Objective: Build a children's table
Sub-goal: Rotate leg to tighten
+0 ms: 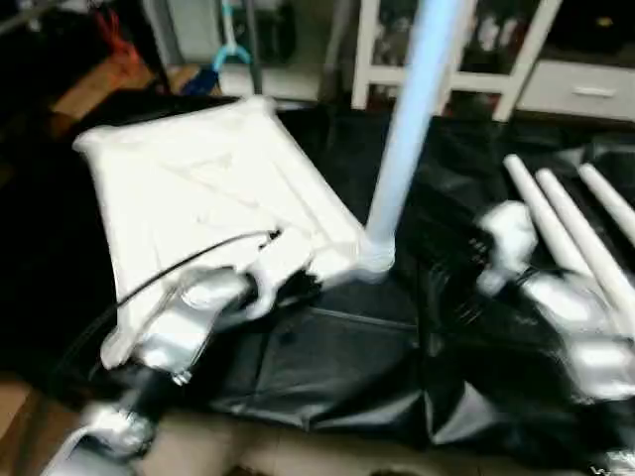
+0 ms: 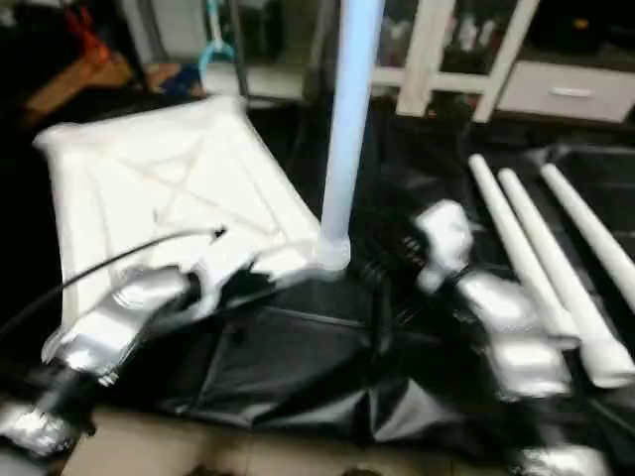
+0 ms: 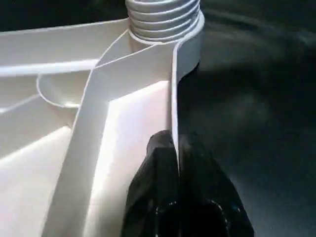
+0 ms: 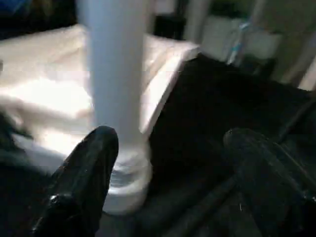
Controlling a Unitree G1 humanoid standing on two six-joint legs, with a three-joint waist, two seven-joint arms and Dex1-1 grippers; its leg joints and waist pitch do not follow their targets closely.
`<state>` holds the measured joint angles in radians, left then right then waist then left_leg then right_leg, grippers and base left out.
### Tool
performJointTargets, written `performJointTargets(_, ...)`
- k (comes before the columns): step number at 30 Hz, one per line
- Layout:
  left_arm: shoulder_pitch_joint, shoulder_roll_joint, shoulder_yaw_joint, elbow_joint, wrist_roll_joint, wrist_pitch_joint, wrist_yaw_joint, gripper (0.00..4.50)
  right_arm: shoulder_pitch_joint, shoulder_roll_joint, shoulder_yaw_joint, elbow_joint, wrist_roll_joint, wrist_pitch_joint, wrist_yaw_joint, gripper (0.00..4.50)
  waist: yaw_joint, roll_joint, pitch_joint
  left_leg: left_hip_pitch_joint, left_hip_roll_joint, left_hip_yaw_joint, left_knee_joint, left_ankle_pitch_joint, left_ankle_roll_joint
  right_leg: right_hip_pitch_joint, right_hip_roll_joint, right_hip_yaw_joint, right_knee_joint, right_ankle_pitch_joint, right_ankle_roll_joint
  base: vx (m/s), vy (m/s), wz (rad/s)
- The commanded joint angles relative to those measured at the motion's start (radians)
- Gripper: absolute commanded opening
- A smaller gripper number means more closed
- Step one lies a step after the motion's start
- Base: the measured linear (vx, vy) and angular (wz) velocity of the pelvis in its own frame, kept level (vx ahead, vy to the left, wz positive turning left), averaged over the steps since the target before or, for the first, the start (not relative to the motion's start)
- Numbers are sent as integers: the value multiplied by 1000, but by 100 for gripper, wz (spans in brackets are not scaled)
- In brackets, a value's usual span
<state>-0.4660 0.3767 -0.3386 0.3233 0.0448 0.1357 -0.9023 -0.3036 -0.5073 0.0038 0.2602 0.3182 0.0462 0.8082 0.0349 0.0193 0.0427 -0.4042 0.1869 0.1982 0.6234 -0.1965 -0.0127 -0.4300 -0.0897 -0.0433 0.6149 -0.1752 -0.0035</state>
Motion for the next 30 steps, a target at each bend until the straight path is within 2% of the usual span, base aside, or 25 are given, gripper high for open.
performJointTargets(1, 9, 4, -55, -25, 23, -63, -51, 0, 18, -54, 6, -71, 39, 58, 110, 373, 4, -14, -82, 35, 41, -15, -52, -4, 162, 72, -38, 29, -37, 77, -276, 0, 0, 0)
performJointTargets(2, 23, 20, -51, -40, 3, -70, -89, 0, 44, -113, 2, -103, 79, 104, 199, 373, 6, -14, -83, 34, 41, -15, -52, 15, 172, 73, -38, 29, -34, 112, -285, 0, 0, 0)
performJointTargets(3, 23, 20, -51, -40, 3, -70, -89, 0, 44, -113, 2, -103, 79, 104, 199, 373, 11, -14, -84, 34, 43, -16, -50, 25, 175, 73, -42, 29, -31, 126, -288, 0, 0, 0)
performJointTargets(4, 32, 30, -48, -53, -16, -73, -117, 0, 63, -153, -1, -131, 110, 140, 255, 373, 7, -19, -83, 28, 39, -14, -50, 39, 184, 74, -41, 29, -30, 139, -292, 0, 0, 0)
performJointTargets(5, 38, 35, -48, -71, -34, -73, -142, 0, 74, -175, -4, -147, 145, 170, 304, 373, 10, -19, -83, 29, 39, -14, -49, 34, 190, 74, -43, 30, -30, 135, -294, 0, 0, 0)
performJointTargets(7, 38, 35, -48, -71, -34, -73, -142, 0, 74, -175, -4, -147, 145, 170, 304, 373, 9, -19, -84, 28, 40, -13, -46, 36, 193, 71, -44, 29, -29, 132, -298, 0, 0, 0)
performJointTargets(8, 48, 35, -56, -107, -72, -69, -193, 0, 85, -207, 6, -164, 208, 223, 405, 373, 8, -30, -84, 27, 36, -11, -46, 28, 195, 75, -43, 28, -30, 123, -301, 0, 0, 0)
performJointTargets(9, 50, 33, -60, -115, -84, -73, -210, 0, 87, -219, 16, -165, 222, 232, 445, 373, 14, -31, -85, 25, 40, -14, -46, 29, 196, 78, -47, 29, -27, 126, -301, 0, 0, 0)
performJointTargets(10, 50, 32, -63, -115, -86, -80, -216, 0, 87, -225, 25, -162, 219, 226, 463, 373, 18, -26, -83, 25, 42, -13, -46, 35, 199, 73, -46, 29, -27, 124, -301, 0, 0, 0)
performJointTargets(12, 50, 31, -65, -114, -87, -84, -219, 0, 85, -227, 29, -157, 215, 221, 472, 373, 19, -27, -83, 25, 42, -11, -42, 47, 200, 69, -43, 28, -25, 126, -298, 0, 0, 0)
performJointTargets(13, 47, 26, -72, -106, -89, -104, -228, 0, 63, -219, 40, -121, 184, 193, 485, 373, 21, -30, -83, 26, 40, -11, -41, 48, 200, 66, -43, 28, -24, 118, -298, 0, 0, 0)
performJointTargets(16, 46, 24, -74, -104, -89, -110, -229, 0, 53, -213, 43, -105, 170, 180, 486, 373, 25, -31, -81, 25, 39, -10, -41, 32, 186, 66, -44, 30, -26, 84, -288, 0, 0, 0)
performJointTargets(17, 46, 20, -75, -110, -93, -110, -236, 0, 30, -200, 54, -82, 156, 170, 491, 373, 28, -28, -82, 26, 39, -10, -41, 29, 179, 66, -44, 31, -26, 75, -284, 0, 0, 0)
performJointTargets(18, 46, 17, -74, -115, -95, -109, -242, 0, 16, -194, 61, -70, 151, 168, 496, 373, 24, -29, -82, 24, 38, -10, -41, 27, 177, 66, -43, 29, -25, 70, -287, 0, 0, 0)
performJointTargets(19, 46, 16, -76, -120, -97, -106, -251, 0, 1, -186, 74, -54, 138, 157, 501, 373, 24, -30, -82, 23, 37, -11, -41, 31, 172, 67, -41, 29, -25, 69, -284, 0, 0, 0)
performJointTargets(22, 43, 15, -81, -119, -95, -108, -261, 0, -26, -181, 112, -20, 103, 135, 537, 373, 25, -25, -84, 25, 38, -12, -39, 48, 176, 67, -40, 29, -21, 96, -289, 0, 0, 0)
performJointTargets(26, 40, 15, -80, -120, -96, -105, -273, 0, -46, -178, 129, 10, 82, 115, 565, 337, 28, -25, -85, 24, 38, -11, -38, 54, 182, 67, -40, 28, -19, 119, -298, 0, 0, 0)
performJointTargets(27, 40, 15, -80, -119, -98, -106, -275, 0, -55, -174, 135, 24, 78, 109, 574, 327, 29, -22, -85, 24, 38, -12, -38, 54, 182, 67, -39, 28, -19, 119, -298, 0, 0, 0)
performJointTargets(30, 39, 16, -81, -119, -97, -107, -280, 0, -73, -163, 146, 50, 70, 97, 593, 300, 27, -24, -84, 24, 38, -11, -39, 43, 177, 67, -39, 27, -20, 108, -300, 0, 0, 0)
